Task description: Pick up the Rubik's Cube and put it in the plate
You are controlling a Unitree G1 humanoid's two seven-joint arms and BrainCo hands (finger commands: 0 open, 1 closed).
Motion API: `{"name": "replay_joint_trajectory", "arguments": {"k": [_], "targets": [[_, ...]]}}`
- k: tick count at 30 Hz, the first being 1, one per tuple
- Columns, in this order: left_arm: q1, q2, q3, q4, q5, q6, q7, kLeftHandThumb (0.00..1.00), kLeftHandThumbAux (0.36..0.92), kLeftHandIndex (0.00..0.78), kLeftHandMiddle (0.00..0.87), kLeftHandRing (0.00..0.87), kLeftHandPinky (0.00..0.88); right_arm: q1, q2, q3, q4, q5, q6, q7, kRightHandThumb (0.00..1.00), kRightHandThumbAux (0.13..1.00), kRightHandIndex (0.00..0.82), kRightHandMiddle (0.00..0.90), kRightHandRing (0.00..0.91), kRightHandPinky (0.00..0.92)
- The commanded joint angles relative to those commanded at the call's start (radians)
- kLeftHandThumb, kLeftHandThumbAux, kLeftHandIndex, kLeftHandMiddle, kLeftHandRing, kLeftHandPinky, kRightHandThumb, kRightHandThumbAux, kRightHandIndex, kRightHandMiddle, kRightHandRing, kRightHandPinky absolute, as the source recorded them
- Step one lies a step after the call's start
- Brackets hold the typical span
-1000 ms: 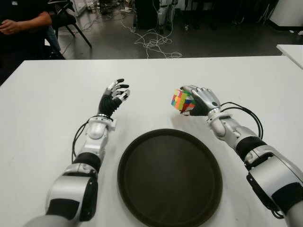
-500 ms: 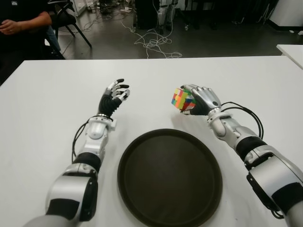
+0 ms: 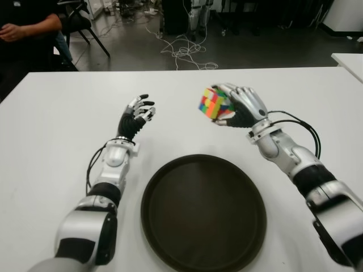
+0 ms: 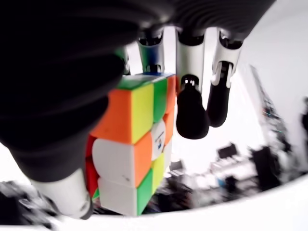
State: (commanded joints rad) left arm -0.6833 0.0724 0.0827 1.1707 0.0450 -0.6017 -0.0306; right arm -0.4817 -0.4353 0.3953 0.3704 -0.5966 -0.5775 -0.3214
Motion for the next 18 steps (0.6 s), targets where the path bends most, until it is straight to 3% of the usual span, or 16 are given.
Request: {"name": "replay_joint_trajectory", "arguments": {"k": [4,11,18], "targets": [[-0.002,0.003,0.0,0.003,0.002,-0.001,0.001,0.326,0.621,0.185,0.293,0.348,0.355,0.103,-0.02,0.02,-0.115,0.064,-0.053,0.087,0.682,0.734,0.431,0.747,0.757,0.754],[-0.004,0.006,0.001,0.006,0.0,0.002,-0.004,0.328,0.617,0.181,0.285,0.338,0.361,0.159,-0.071,0.009,-0.246,0.212,-0.041,0.319,0.681,0.734,0.432,0.765,0.774,0.771],[-0.003,0.005,0.005,0.006,-0.006,0.002,-0.016,0.341,0.611,0.178,0.279,0.336,0.362,0.171,-0.121,-0.024,-0.315,0.371,-0.033,0.545,0.681,0.734,0.433,0.771,0.779,0.775]]}}
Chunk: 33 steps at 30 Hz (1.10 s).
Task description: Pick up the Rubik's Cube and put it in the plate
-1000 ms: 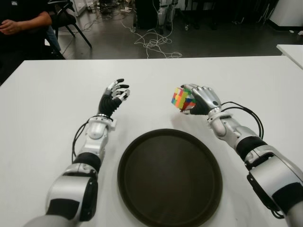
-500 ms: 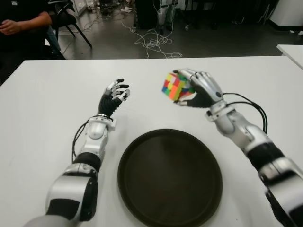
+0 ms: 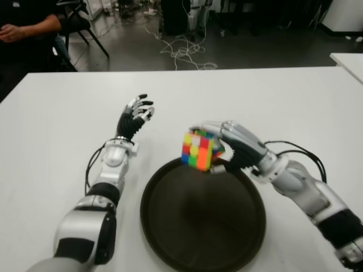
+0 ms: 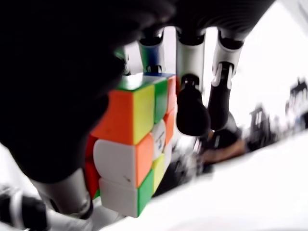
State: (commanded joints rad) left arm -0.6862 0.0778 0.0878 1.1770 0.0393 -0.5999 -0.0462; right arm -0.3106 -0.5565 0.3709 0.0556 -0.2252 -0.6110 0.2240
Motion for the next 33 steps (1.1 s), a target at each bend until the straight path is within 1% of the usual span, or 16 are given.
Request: {"name": "replay_joint_trajectory", "arguments": {"k": [2,4,7,11,14,15,17,18,19,21,25,29,33], "targets": [[0.0,-0.001,0.002,-0.001,-0.003,0.0,-0.004,0.344,0.61,0.18,0.281,0.338,0.359,0.003,-0.007,-0.01,-0.02,0.048,0.007,0.055,0.681,0.734,0.434,0.772,0.779,0.775],[0.0,-0.001,0.004,-0.002,-0.006,0.0,-0.007,0.345,0.609,0.183,0.284,0.339,0.365,0.002,-0.023,-0.018,-0.05,0.125,0.024,0.13,0.681,0.734,0.434,0.773,0.782,0.777],[0.001,-0.004,0.007,-0.006,-0.009,0.002,-0.008,0.35,0.612,0.186,0.287,0.339,0.373,0.001,-0.033,-0.026,-0.063,0.207,0.045,0.222,0.682,0.735,0.434,0.775,0.787,0.779],[0.0,-0.009,0.014,-0.009,-0.017,0.008,-0.008,0.384,0.632,0.193,0.296,0.35,0.382,-0.007,-0.055,-0.035,-0.076,0.331,0.089,0.368,0.682,0.734,0.435,0.781,0.791,0.781],[0.0,-0.01,0.014,-0.011,-0.018,0.009,-0.007,0.387,0.636,0.195,0.302,0.357,0.382,-0.008,-0.053,-0.049,-0.082,0.365,0.109,0.426,0.682,0.734,0.435,0.783,0.792,0.782],[0.0,-0.011,0.014,-0.012,-0.017,0.009,-0.004,0.387,0.636,0.196,0.304,0.358,0.382,-0.012,-0.061,-0.05,-0.081,0.393,0.127,0.467,0.682,0.734,0.435,0.783,0.792,0.782],[0.002,-0.012,0.01,-0.016,-0.014,0.01,0.008,0.373,0.634,0.194,0.302,0.353,0.374,-0.034,-0.087,-0.047,-0.079,0.462,0.193,0.577,0.682,0.733,0.435,0.79,0.798,0.789],[0.002,-0.012,0.008,-0.017,-0.01,0.01,0.014,0.371,0.634,0.193,0.302,0.352,0.372,-0.045,-0.092,-0.048,-0.068,0.485,0.213,0.619,0.682,0.733,0.436,0.791,0.8,0.791],[0.002,-0.012,0.007,-0.018,-0.008,0.01,0.018,0.369,0.64,0.194,0.301,0.35,0.369,-0.052,-0.091,-0.052,-0.06,0.495,0.225,0.643,0.682,0.733,0.436,0.793,0.801,0.792],[0.003,-0.011,0.004,-0.019,-0.004,0.012,0.023,0.374,0.646,0.195,0.299,0.347,0.365,-0.064,-0.077,-0.058,-0.032,0.499,0.232,0.68,0.682,0.732,0.436,0.794,0.802,0.792],[0.004,-0.008,-0.002,-0.023,0.0,0.016,0.029,0.378,0.645,0.192,0.29,0.34,0.354,-0.069,-0.051,-0.07,0.005,0.491,0.238,0.717,0.681,0.732,0.435,0.791,0.8,0.789],[0.006,-0.006,-0.009,-0.026,0.01,0.015,0.037,0.366,0.631,0.19,0.288,0.337,0.346,-0.066,-0.027,-0.089,0.015,0.477,0.244,0.715,0.681,0.732,0.435,0.785,0.792,0.78],[0.008,-0.005,-0.009,-0.027,0.011,0.013,0.036,0.361,0.619,0.19,0.282,0.334,0.353,-0.058,-0.005,-0.106,0.02,0.445,0.239,0.688,0.681,0.733,0.434,0.777,0.782,0.768]]}}
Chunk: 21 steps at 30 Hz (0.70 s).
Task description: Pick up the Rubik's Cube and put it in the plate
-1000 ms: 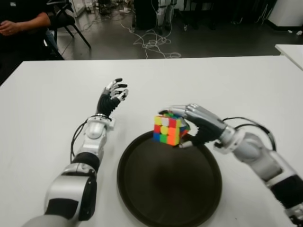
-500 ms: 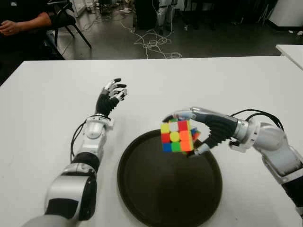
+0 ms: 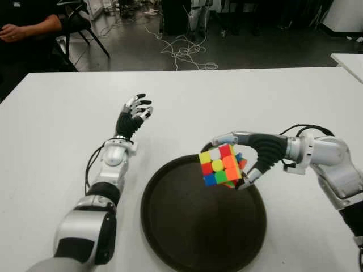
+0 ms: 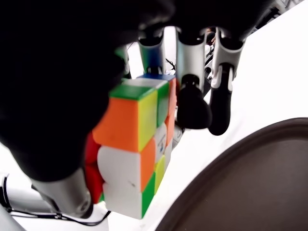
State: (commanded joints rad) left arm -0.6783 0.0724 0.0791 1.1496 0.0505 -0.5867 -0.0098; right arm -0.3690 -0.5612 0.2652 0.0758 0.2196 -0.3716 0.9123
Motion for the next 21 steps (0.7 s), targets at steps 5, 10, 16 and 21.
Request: {"name": "replay_joint_trajectory", "arguments": {"k": [5,10,16,21], "targets": [[0.004,-0.002,0.004,-0.005,-0.008,-0.004,-0.007,0.392,0.625,0.188,0.278,0.333,0.367,0.019,0.039,-0.029,-0.002,-0.051,-0.005,-0.069,0.679,0.733,0.431,0.722,0.732,0.711],[0.004,-0.004,0.006,-0.007,-0.01,-0.002,-0.01,0.386,0.633,0.189,0.286,0.338,0.371,0.031,0.074,-0.048,0.012,-0.075,-0.028,-0.112,0.677,0.734,0.427,0.615,0.631,0.62],[0.006,-0.004,0.003,-0.012,-0.006,-0.002,-0.005,0.359,0.634,0.188,0.29,0.341,0.364,0.021,0.118,-0.067,0.078,-0.079,-0.083,-0.13,0.674,0.736,0.42,0.462,0.443,0.4],[0.007,-0.004,0.0,-0.014,0.0,-0.006,0.003,0.34,0.622,0.183,0.279,0.333,0.352,0.015,0.127,-0.067,0.098,-0.058,-0.093,-0.097,0.279,0.764,0.332,0.306,0.256,0.185]]}}
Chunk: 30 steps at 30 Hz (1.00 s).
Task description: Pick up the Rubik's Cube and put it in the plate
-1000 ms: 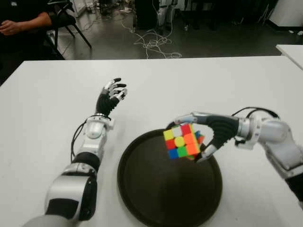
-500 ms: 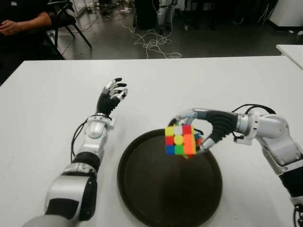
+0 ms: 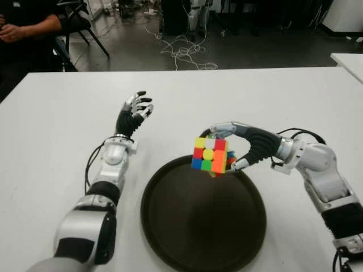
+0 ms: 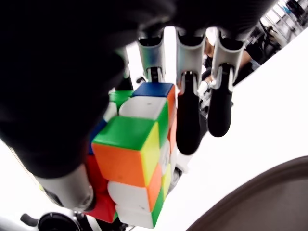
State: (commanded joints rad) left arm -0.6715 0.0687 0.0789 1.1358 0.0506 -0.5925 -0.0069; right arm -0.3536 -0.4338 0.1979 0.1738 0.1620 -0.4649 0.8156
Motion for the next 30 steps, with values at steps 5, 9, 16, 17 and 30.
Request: {"name": "replay_joint_trajectory", "arguments": {"k": [5,9,16,17,30], "targets": [[-0.001,-0.001,-0.002,0.0,0.001,0.001,0.005,0.347,0.624,0.185,0.28,0.336,0.357,-0.008,0.015,0.008,0.033,-0.002,0.001,0.02,0.046,0.769,0.26,0.236,0.178,0.099],[-0.001,-0.001,-0.004,-0.001,0.003,-0.001,0.009,0.356,0.628,0.188,0.289,0.343,0.365,-0.001,0.049,0.031,0.055,-0.021,0.003,0.016,0.009,0.773,0.238,0.205,0.144,0.066],[0.001,-0.002,-0.006,-0.005,0.002,-0.004,0.007,0.35,0.627,0.181,0.28,0.336,0.363,0.007,0.097,0.06,0.104,-0.067,-0.021,0.0,0.0,0.758,0.234,0.182,0.12,0.036],[0.001,-0.002,-0.006,-0.005,0.002,-0.004,0.007,0.352,0.63,0.181,0.279,0.335,0.362,0.006,0.098,0.06,0.107,-0.07,-0.023,0.001,0.0,0.754,0.233,0.179,0.117,0.032],[0.003,-0.008,-0.002,-0.011,-0.004,0.0,0.003,0.342,0.612,0.182,0.28,0.341,0.382,0.026,0.098,0.1,0.115,-0.237,-0.078,-0.075,0.0,0.733,0.225,0.181,0.124,0.048]]}}
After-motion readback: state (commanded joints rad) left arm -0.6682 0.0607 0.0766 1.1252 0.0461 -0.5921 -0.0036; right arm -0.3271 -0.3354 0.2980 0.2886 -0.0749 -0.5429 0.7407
